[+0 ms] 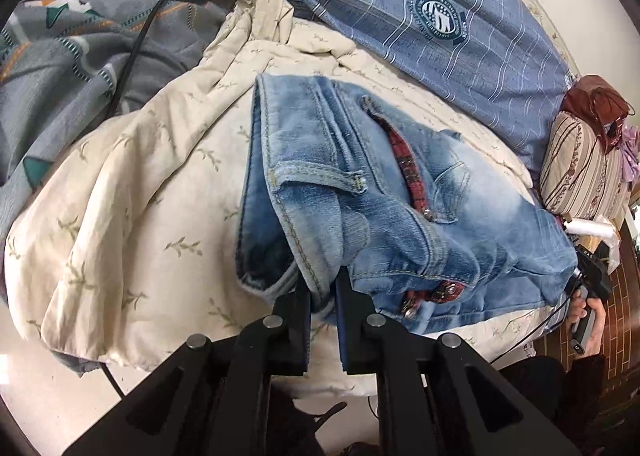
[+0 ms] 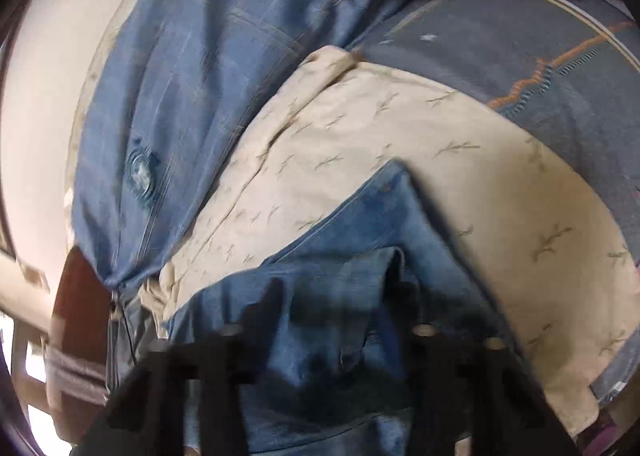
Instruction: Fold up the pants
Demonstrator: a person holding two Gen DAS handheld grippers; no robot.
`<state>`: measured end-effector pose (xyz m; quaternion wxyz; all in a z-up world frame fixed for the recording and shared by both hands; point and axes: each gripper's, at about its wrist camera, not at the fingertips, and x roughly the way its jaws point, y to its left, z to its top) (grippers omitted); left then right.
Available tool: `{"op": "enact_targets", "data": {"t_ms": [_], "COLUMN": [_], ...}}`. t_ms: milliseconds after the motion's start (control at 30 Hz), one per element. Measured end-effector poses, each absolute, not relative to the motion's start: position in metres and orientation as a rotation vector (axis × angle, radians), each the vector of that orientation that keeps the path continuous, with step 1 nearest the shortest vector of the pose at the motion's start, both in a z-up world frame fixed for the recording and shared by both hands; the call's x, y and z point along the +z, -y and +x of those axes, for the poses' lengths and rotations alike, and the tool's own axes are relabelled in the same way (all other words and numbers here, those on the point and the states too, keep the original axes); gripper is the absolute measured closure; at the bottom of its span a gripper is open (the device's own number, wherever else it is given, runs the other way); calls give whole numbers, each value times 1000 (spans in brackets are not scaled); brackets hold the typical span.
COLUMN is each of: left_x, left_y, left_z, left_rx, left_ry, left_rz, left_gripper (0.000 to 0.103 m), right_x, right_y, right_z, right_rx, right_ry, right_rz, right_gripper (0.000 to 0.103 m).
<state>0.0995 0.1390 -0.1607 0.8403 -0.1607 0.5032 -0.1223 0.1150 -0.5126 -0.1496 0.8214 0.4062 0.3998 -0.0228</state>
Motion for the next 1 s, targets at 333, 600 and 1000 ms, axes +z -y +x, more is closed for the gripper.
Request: {"op": "enact_targets", "data": {"t_ms": [333, 600, 1000], "left_x": [-168, -176, -168], "left_y": [-132, -137, -144], "left_z": [99, 96, 74], "left_rx": [-222, -216, -181], "left_ry": [-1114, -1160, -1139], "left_rz": [-266, -279, -286], "left_gripper": [89, 88, 88], "right_x": [-71, -77, -96], "right_y": [508, 507, 439], "right_z": [98, 91, 82], "right_rx": [55, -225, -21], "right_ry": [-408, -686, -825], "right_rz": [799, 541, 524], "right_gripper": [84, 80, 80]}}
